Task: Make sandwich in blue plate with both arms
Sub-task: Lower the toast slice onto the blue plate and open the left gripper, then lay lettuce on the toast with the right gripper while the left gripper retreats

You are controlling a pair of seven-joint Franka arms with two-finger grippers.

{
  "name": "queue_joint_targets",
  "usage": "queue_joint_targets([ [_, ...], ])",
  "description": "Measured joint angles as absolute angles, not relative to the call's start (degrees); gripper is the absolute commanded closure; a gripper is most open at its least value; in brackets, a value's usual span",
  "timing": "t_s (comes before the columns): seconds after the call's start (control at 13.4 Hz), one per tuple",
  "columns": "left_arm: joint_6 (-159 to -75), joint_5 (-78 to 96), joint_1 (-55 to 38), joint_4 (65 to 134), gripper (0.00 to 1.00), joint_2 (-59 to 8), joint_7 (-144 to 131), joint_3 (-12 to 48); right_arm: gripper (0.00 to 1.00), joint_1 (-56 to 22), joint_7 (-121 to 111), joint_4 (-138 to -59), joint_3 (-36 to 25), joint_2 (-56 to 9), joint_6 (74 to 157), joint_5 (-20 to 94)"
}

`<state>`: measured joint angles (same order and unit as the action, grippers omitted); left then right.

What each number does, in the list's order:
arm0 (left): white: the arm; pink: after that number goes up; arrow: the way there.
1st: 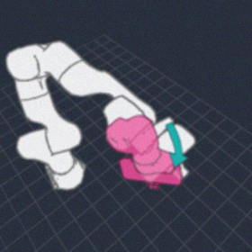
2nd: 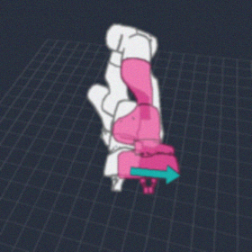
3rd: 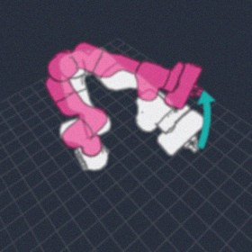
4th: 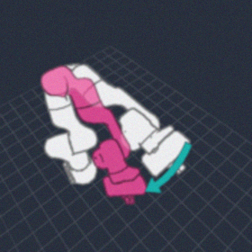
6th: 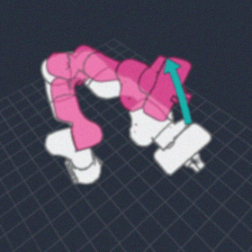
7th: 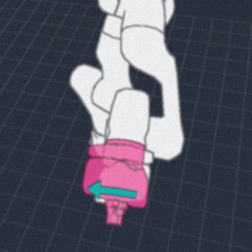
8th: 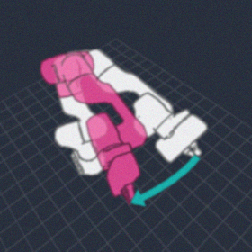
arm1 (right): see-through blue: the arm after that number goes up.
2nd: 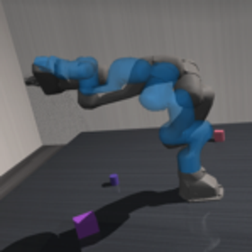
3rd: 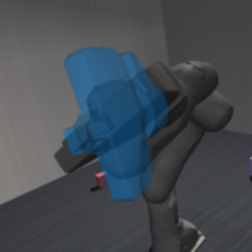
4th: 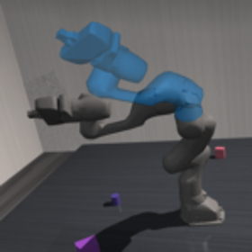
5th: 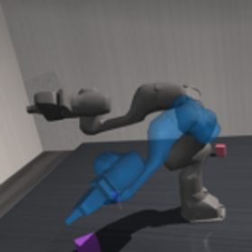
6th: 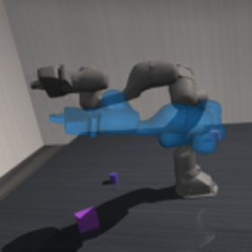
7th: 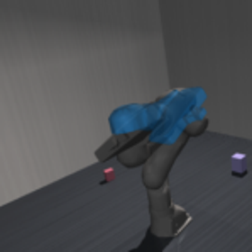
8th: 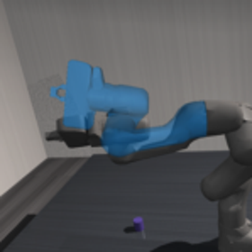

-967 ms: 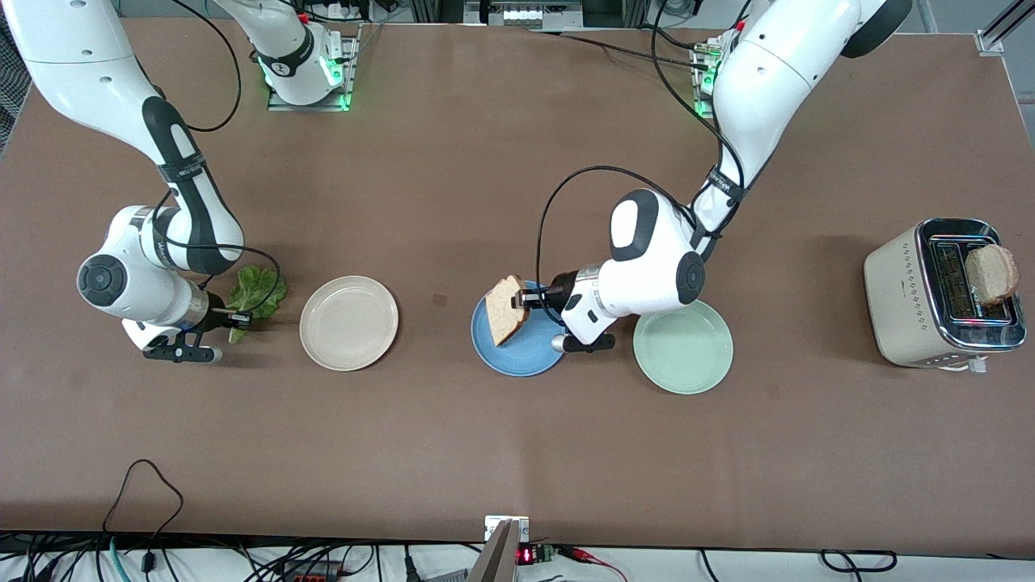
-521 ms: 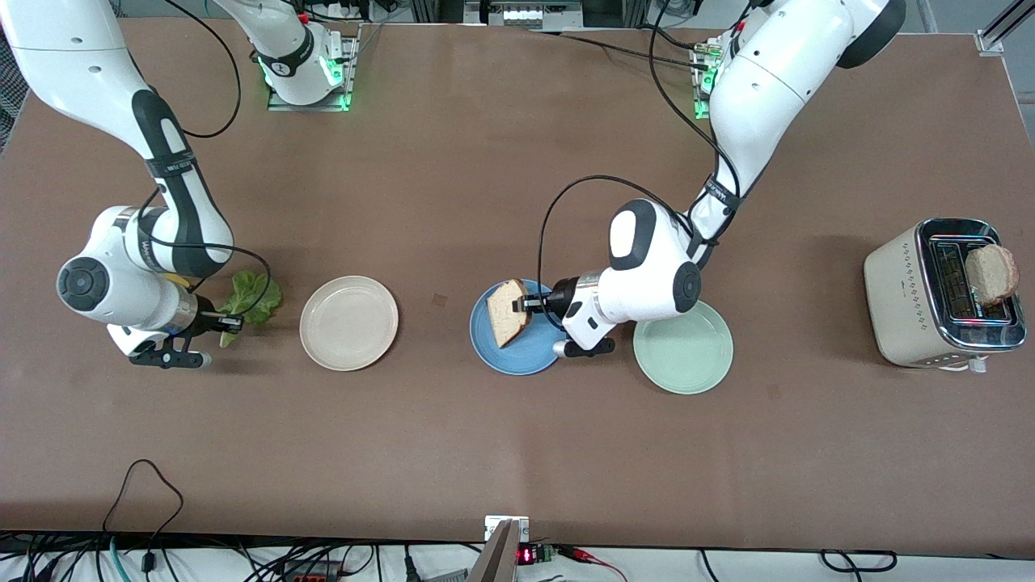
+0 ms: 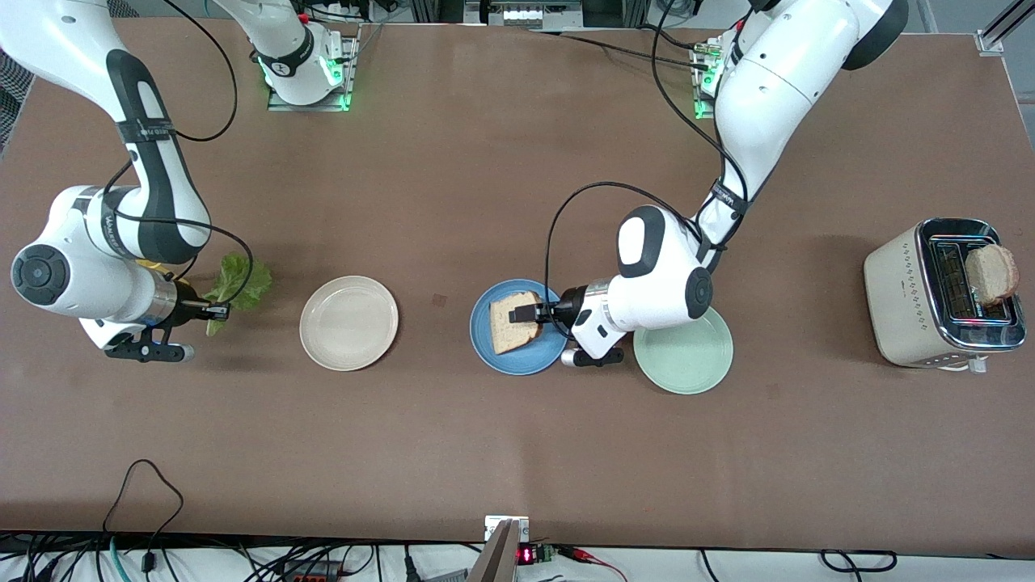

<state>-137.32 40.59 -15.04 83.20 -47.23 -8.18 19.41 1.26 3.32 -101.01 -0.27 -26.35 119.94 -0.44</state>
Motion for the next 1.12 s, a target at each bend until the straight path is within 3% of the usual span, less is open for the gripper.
queue_joint_targets([
  [0.52,-135.81,40.58,-12.77,83.12,0.00,-46.83,-6.00,18.00,1.00,-9.14,24.60,-100.53,0.27,-25.08,118.67,4.84],
  [0.89,-126.77,28.22,-8.02,82.52,0.00,-40.27,-5.61,17.31,1.00,-16.67,41.92,-98.89,0.32,-25.95,118.80,14.72],
  [1.12,-120.02,16.99,-4.76,82.52,0.00,-37.30,-5.61,17.18,1.00,-20.76,53.09,-94.19,0.37,-30.70,119.95,17.95],
])
